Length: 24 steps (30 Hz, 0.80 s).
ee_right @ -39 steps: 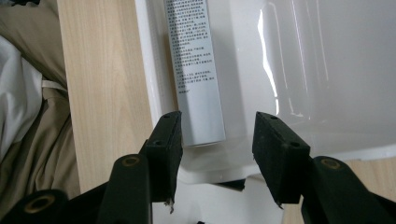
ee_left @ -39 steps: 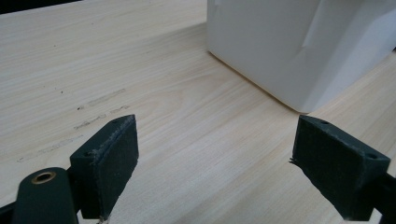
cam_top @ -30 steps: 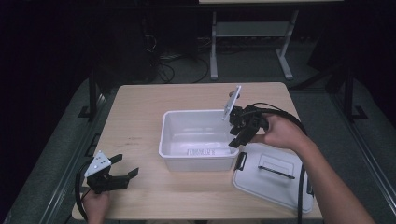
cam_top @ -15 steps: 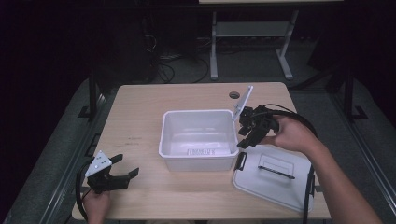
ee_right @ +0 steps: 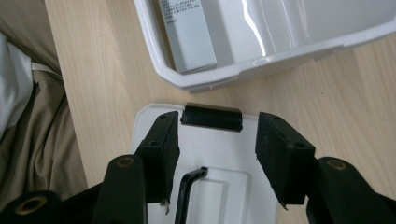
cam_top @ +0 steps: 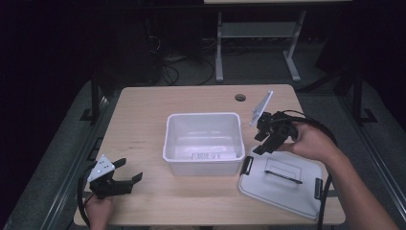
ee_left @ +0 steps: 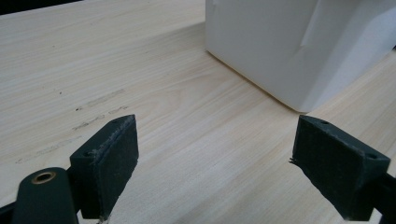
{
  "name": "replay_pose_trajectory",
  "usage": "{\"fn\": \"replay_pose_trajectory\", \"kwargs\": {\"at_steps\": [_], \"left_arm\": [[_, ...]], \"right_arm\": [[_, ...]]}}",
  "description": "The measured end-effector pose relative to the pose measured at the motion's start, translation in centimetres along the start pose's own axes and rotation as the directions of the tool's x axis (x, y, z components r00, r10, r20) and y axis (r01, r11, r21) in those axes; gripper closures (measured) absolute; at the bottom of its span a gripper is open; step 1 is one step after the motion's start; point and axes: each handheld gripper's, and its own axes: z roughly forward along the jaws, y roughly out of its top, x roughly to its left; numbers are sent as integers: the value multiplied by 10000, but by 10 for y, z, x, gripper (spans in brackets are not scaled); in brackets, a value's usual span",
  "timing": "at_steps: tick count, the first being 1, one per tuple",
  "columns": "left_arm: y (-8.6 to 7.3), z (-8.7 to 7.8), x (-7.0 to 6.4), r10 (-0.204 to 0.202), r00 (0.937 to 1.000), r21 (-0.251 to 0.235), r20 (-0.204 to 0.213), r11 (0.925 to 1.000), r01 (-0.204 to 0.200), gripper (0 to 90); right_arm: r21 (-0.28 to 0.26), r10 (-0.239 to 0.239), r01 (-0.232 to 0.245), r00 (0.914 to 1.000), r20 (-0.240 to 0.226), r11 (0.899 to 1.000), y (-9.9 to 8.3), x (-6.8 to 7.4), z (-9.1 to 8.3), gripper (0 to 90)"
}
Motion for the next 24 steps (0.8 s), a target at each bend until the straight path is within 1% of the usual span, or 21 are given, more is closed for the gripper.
{"fn": "replay_pose_trajectory", "kwargs": {"at_steps": [3,9,17,20,24], "left_arm": [[0,1,0,38,10000,31,-13,10000,-38,136],[0,0,0,-19,10000,4,-43,10000,19,137],[0,0,0,-19,10000,-21,-42,10000,19,136],[0,0,0,31,10000,45,-42,10000,-31,136],[0,0,0,-18,10000,26,-52,10000,18,136]], "right_arm": [[-31,76,-76,10000,21,10000,-6,-1,-1,483],[-30,306,-306,9995,43,9995,-16,0,1,482],[-64,520,-520,9986,-16,9986,-32,-1,6,481],[-68,599,-599,9982,-29,9982,-37,0,8,481],[-80,687,-688,9976,-29,9976,-44,1,12,480]]}}
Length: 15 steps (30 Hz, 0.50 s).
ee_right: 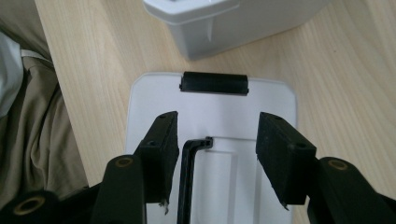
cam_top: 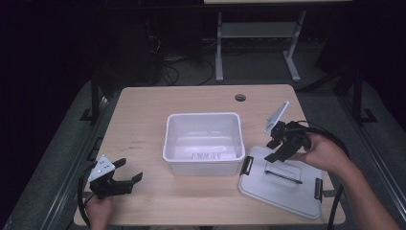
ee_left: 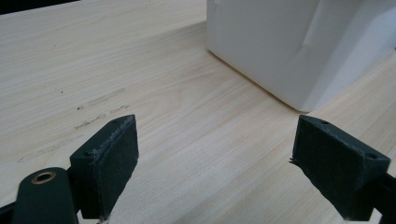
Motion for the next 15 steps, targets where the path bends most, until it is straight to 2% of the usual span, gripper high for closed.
{"fn": "replay_pose_trajectory", "kwargs": {"at_steps": [15], "left_arm": [[0,0,0,46,10000,50,-23,10000,-46,136]], "right_arm": [[-88,322,-323,9994,-128,9994,-25,1,15,479]]}}
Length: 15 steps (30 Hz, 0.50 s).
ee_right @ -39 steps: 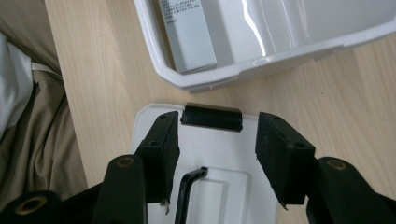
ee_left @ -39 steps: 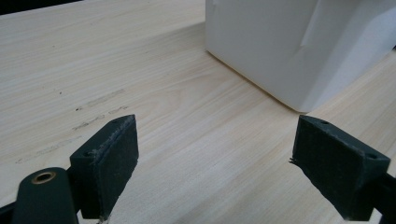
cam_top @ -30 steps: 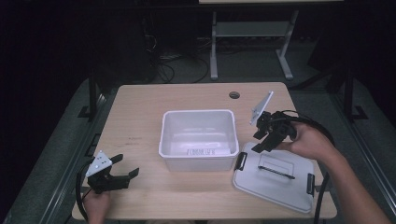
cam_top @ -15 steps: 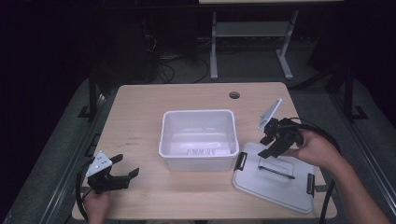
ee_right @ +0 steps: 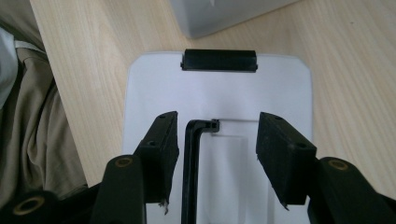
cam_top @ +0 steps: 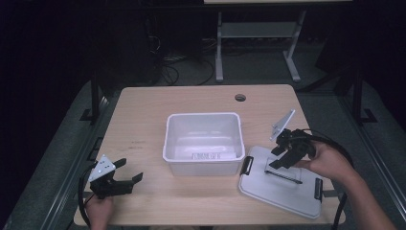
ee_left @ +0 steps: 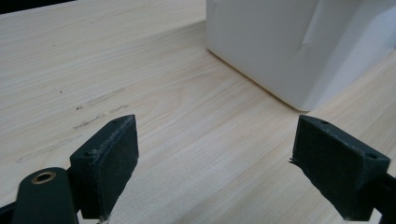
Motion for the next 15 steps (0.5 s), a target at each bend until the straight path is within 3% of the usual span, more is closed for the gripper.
{"fn": "replay_pose_trajectory", "kwargs": {"at_steps": [15], "left_arm": [[0,0,-1,-29,10000,-33,7,10000,29,136]], "right_arm": [[-4,249,-249,9997,-32,9997,-22,1,9,482]]}}
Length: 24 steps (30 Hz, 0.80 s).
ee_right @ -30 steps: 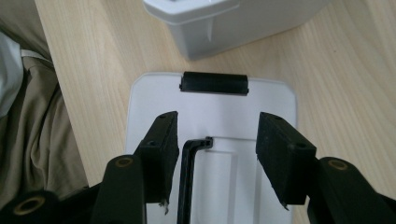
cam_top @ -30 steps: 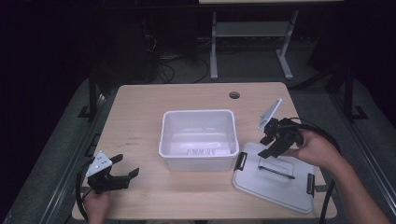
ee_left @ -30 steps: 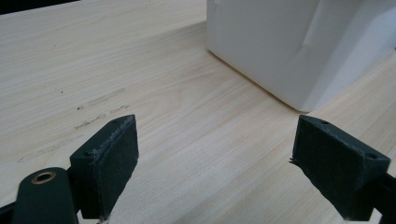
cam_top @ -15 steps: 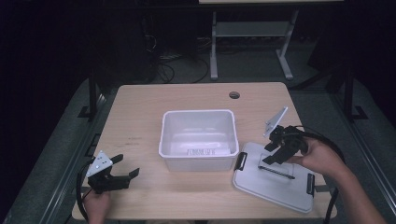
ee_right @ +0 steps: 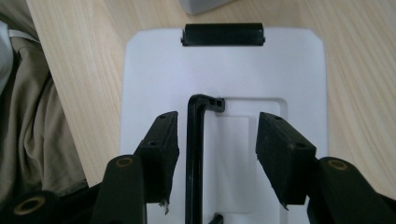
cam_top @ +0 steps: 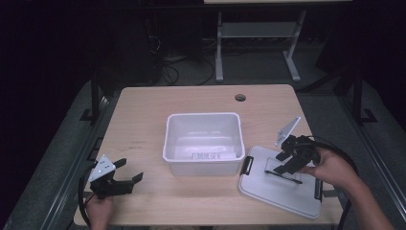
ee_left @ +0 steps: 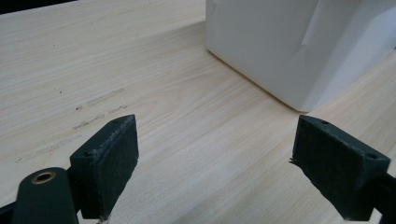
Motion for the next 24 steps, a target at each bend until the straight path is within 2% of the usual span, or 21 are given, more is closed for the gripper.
{"fn": "replay_pose_trajectory", "kwargs": {"at_steps": [8,24], "left_arm": [[0,1,-1,0,10000,28,10,10000,0,136],[0,1,0,10,10000,41,13,10000,-10,136]], "right_arm": [[-31,205,-205,9998,-31,9998,-11,0,4,490],[138,197,-193,9994,-273,9997,-22,2,21,528]]}}
